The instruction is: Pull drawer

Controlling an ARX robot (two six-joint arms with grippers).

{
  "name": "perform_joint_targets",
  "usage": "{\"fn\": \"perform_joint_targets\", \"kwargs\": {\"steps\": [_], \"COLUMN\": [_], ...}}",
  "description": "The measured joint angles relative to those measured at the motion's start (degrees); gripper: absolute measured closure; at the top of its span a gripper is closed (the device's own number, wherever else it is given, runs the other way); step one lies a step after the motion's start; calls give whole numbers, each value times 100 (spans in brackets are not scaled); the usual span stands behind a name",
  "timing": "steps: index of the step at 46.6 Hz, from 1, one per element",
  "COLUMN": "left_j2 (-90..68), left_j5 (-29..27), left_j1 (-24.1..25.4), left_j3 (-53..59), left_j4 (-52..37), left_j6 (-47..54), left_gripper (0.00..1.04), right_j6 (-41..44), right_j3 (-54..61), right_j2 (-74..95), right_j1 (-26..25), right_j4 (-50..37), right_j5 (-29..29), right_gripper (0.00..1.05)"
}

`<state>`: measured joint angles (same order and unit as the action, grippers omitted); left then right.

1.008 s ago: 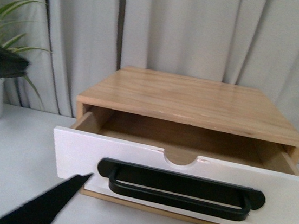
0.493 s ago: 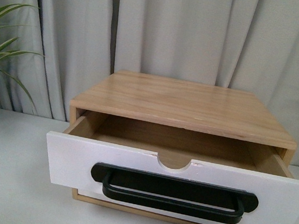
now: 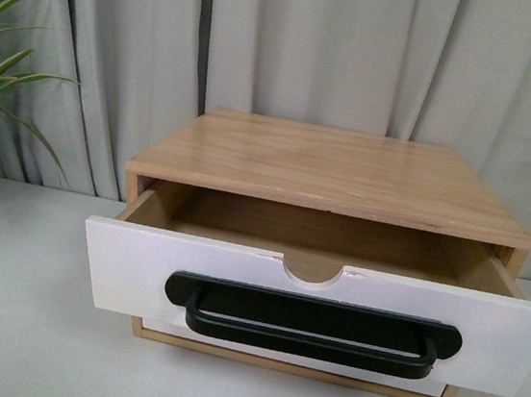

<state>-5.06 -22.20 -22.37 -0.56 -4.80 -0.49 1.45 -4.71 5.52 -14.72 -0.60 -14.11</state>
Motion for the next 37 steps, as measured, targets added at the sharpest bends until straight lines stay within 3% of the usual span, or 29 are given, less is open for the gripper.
{"fn": "perform_joint_targets", "kwargs": {"steps": [7,10,13,16,19,37], "left_j2": [293,358,402,472,483,485], "left_j5": [879,1080,1344,2085,2131,2201], "left_j1": [802,1047,1290,1886,2181,2212], "left_j3": [0,0,0,0,0,0], "left_j4": [284,341,389,470,479,479], "left_j6": [7,7,-7,22,20,22], "left_gripper": [72,87,101,101,101,101], "right_j6": [-46,-63,-68,-74,-76,-76], "right_j3": [120,157,197,389,431,431], "right_j2": [-173,-264,-308,-498,-516,-529], "right_j1": [546,1139,1423,1445,1449,1451], "right_j4": [28,79,81,72,76,76], "right_j5": [555,1285,1325,1399,1390,1388], "right_gripper": [70,84,100,103,103,103]}}
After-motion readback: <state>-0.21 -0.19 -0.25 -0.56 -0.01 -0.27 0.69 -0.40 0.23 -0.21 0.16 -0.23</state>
